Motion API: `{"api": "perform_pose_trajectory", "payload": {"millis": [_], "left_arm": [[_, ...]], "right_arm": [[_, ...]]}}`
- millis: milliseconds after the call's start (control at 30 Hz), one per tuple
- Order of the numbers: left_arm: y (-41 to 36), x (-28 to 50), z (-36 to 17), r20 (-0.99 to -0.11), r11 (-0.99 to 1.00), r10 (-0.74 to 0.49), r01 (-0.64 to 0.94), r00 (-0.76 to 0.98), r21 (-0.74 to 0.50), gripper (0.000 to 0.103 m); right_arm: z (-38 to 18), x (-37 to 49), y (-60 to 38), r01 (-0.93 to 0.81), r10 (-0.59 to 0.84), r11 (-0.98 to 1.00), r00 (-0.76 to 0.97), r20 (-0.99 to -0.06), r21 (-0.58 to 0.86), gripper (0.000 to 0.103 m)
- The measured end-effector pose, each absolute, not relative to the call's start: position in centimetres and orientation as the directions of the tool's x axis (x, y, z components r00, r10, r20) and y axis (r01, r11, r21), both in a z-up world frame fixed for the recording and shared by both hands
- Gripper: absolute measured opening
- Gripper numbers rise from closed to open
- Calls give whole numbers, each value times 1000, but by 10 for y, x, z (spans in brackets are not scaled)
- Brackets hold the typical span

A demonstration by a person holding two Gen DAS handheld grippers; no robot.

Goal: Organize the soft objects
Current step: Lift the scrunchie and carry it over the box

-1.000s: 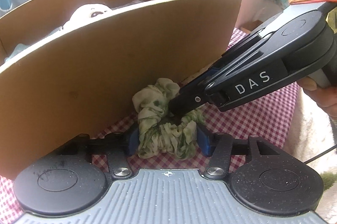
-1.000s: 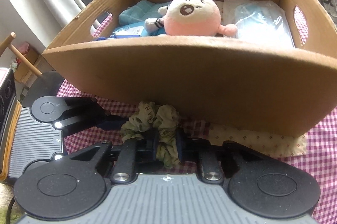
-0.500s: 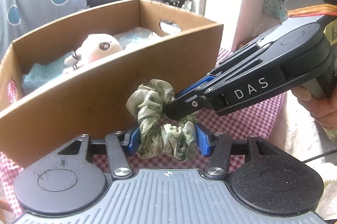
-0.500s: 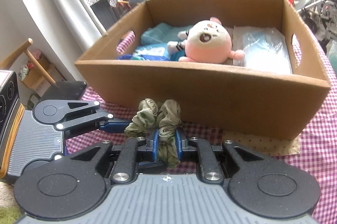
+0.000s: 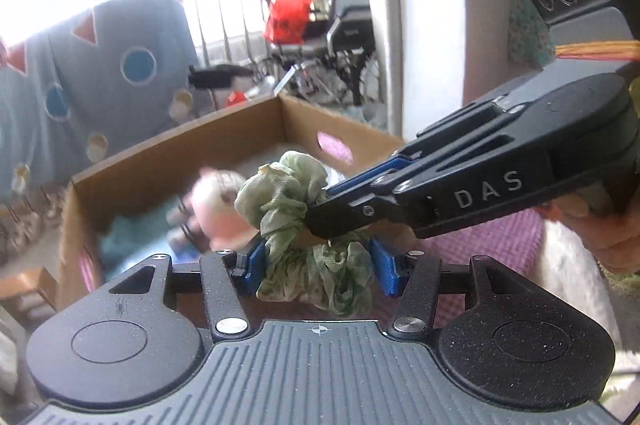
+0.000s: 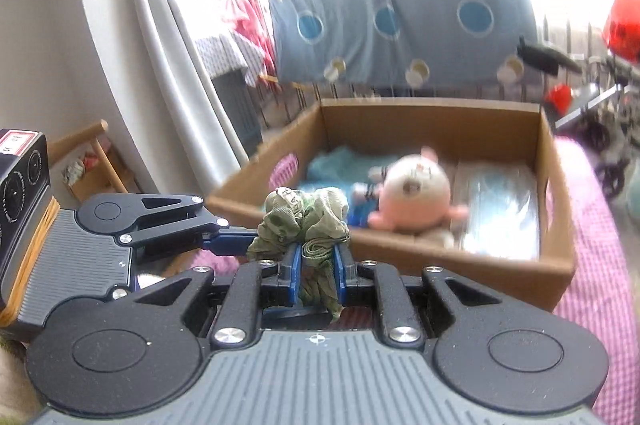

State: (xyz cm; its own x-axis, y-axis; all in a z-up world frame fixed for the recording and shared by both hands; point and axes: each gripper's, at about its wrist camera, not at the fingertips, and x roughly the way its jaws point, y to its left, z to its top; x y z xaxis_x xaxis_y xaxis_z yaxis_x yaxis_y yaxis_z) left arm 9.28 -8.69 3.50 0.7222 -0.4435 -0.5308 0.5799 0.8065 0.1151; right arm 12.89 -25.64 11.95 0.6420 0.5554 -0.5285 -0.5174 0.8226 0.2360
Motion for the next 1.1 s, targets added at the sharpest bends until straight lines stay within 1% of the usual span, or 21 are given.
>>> {"api": "perform_pose_trajectory", "payload": {"millis": [100,200,300,400,600,867,967,1033,1100], "left_arm": [[-94,101,48,-502,806,-446,576,741,134,54],[-104,113,57,-474,799,-468,586,746,135,54],[-117,130,59,-469,787,-491,604,734,121,54],[-128,148,56,-487,773,-523,630,700,74,54],[-142,185,38,-548,749,-589,656,595,-94,54],[-146,236,5,-615,704,-668,622,419,-342,55],[-142,250,-3,-608,677,-707,596,361,-432,59],[-140,257,-7,-607,662,-723,582,330,-473,67],[-139,260,-10,-612,664,-723,566,321,-488,72]], "right_arm": [[134,137,-266,-529,567,817,661,-492,232,19],[146,148,-276,-526,561,822,677,-477,220,19],[153,164,-289,-507,543,834,686,-483,217,19],[154,184,-302,-480,523,848,685,-507,225,19],[138,225,-321,-430,469,875,643,-605,221,19],[109,264,-324,-418,375,896,535,-757,149,19],[102,276,-321,-430,332,896,492,-805,107,19],[101,281,-320,-439,312,894,465,-829,91,19],[100,287,-317,-448,275,892,443,-853,55,19]]}}
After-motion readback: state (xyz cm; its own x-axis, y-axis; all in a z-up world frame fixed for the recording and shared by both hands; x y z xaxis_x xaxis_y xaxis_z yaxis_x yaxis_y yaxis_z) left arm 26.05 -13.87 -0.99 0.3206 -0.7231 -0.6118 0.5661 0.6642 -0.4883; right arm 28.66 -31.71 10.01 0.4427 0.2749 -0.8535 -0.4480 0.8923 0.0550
